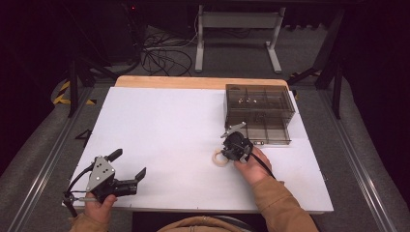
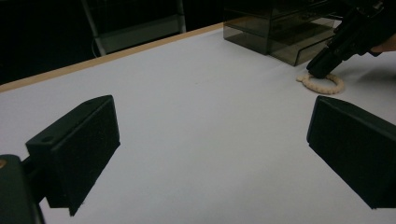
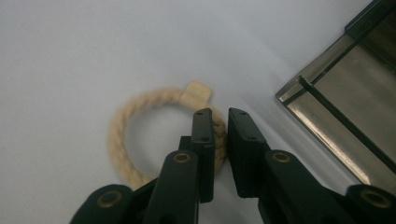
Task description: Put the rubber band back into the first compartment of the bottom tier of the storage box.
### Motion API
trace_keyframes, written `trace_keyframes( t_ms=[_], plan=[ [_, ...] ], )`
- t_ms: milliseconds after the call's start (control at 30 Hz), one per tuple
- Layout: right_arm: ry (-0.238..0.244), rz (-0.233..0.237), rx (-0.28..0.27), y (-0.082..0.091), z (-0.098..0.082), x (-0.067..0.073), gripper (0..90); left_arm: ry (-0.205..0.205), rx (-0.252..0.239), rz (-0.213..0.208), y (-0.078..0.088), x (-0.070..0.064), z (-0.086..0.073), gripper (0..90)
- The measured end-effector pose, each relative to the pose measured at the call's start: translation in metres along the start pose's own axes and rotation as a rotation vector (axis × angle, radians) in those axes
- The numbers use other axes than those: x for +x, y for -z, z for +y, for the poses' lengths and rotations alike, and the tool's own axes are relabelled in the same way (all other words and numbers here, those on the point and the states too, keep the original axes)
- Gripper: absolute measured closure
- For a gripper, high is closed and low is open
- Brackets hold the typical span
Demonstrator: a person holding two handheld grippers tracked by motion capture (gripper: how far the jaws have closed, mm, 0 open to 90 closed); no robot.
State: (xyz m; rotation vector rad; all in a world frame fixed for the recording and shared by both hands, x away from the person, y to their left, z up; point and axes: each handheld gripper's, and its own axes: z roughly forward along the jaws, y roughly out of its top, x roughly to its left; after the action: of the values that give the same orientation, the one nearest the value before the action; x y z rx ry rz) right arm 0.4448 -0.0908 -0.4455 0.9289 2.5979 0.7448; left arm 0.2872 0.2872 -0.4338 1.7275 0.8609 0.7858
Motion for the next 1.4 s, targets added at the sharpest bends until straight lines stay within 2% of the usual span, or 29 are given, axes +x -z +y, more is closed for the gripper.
trace_keyframes(
  t_ms=[767,933,1100,1400],
  plan=[
    [-0.007,0.001,-0.006,0.001,0.000,-0.001,84.5,0.001,0.000,0.000,0.000,0.000,0.000,3.0],
    [-0.011,-0.006,-0.042,0.009,0.000,-0.002,84.6,0.000,0.000,0.002,0.000,0.000,0.000,3.0],
    [-0.022,-0.001,-0.111,0.024,-0.001,-0.005,84.6,0.001,0.000,0.002,0.000,0.000,0.000,3.0],
    [-0.028,0.012,-0.190,0.041,-0.003,-0.007,84.6,0.000,0.001,0.003,0.000,0.000,0.000,3.0]
  ],
)
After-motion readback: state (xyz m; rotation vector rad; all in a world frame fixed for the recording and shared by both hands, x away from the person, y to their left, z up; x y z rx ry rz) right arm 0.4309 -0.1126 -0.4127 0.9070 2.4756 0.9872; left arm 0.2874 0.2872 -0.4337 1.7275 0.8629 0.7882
